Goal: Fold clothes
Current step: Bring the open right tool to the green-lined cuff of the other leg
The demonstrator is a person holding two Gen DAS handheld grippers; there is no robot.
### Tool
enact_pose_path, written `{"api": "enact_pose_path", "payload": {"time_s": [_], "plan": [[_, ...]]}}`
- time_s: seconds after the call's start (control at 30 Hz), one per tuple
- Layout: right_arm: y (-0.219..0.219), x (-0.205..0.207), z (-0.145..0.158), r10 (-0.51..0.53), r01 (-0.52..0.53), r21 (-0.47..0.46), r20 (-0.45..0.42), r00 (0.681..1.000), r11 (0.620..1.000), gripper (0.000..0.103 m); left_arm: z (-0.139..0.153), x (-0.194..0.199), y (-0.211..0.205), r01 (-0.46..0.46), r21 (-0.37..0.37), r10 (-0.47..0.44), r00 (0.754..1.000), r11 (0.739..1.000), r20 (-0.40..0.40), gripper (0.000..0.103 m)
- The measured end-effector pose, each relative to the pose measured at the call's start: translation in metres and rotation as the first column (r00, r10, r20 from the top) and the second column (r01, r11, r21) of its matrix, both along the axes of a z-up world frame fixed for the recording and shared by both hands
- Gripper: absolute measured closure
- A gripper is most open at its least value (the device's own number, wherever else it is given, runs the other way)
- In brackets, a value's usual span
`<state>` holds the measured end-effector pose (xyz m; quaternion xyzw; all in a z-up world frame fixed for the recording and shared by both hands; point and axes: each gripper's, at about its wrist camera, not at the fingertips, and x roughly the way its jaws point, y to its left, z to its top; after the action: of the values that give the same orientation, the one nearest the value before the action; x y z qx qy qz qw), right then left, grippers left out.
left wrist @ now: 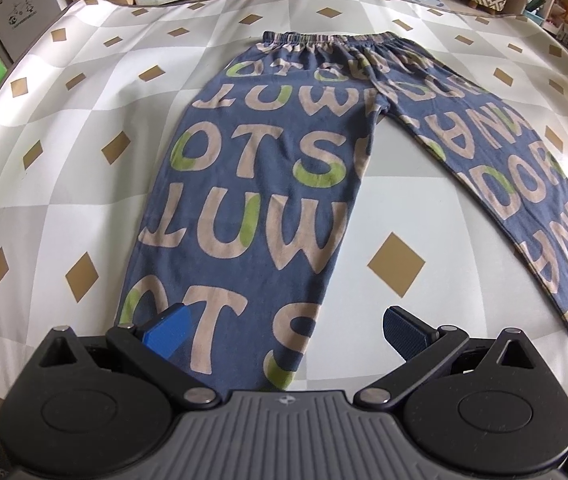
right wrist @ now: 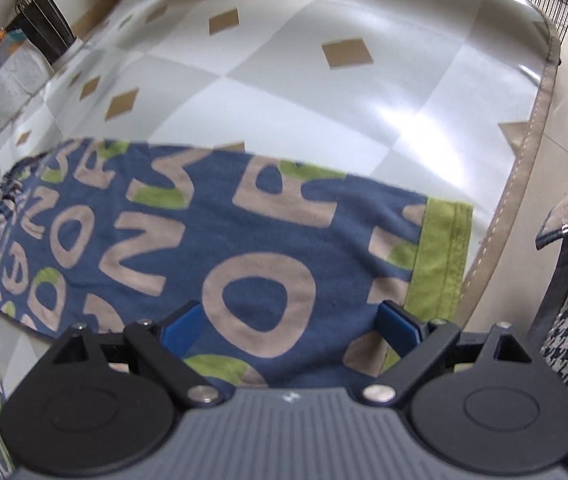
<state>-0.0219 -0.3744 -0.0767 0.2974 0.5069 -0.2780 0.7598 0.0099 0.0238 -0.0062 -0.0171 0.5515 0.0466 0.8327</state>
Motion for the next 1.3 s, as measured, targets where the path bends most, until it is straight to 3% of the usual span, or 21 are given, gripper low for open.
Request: {"api": "enact_pose_path", "payload": {"time_s": [0.23,0.43,0.57,0.83,0.97,1.13,1.2,1.3], "plan": [[0.018,0.006,-0.004,0.067,-0.07,-0.09,-0.032,0.997,0.994,0.009,-0.005,0.001,0.003,-0.014,0.003,0.014,1.0,1.0,-0.016,0.0],[0.034,0.013,-0.001,0.17,-0.166,-0.132,0.016,0.985,0.977,0.025,-0.009,0.002,0.003,-0.016,0.005,0.016,0.999,1.0,-0.028,0.0],[0.049,0.019,0.001,0.243,-0.236,-0.14,0.036,0.969,0.962,0.031,-0.011,0.002,0.003,-0.017,0.009,0.017,0.999,1.0,-0.033,0.0],[0.081,0.028,0.002,0.402,-0.393,-0.105,0.086,0.912,0.914,0.03,-0.016,0.003,0.005,-0.024,0.015,0.025,0.998,1.0,-0.052,0.0],[0.071,0.023,0.006,0.31,-0.302,-0.085,0.105,0.945,0.949,0.032,-0.018,0.003,0.005,-0.027,0.019,0.028,0.998,0.999,-0.056,0.0],[0.039,0.008,0.008,0.109,-0.1,-0.183,0.037,0.993,0.978,0.029,-0.018,0.002,0.006,-0.031,0.015,0.032,0.998,0.999,-0.057,0.0],[0.028,0.004,0.004,0.056,-0.051,-0.155,0.032,0.998,0.987,0.028,-0.018,0.003,0.006,-0.031,0.014,0.031,0.998,0.999,-0.056,0.0],[0.03,0.005,0.001,0.081,-0.075,-0.152,0.029,0.996,0.985,0.022,-0.018,0.003,0.005,-0.026,0.014,0.027,0.998,1.0,-0.057,0.0]]}}
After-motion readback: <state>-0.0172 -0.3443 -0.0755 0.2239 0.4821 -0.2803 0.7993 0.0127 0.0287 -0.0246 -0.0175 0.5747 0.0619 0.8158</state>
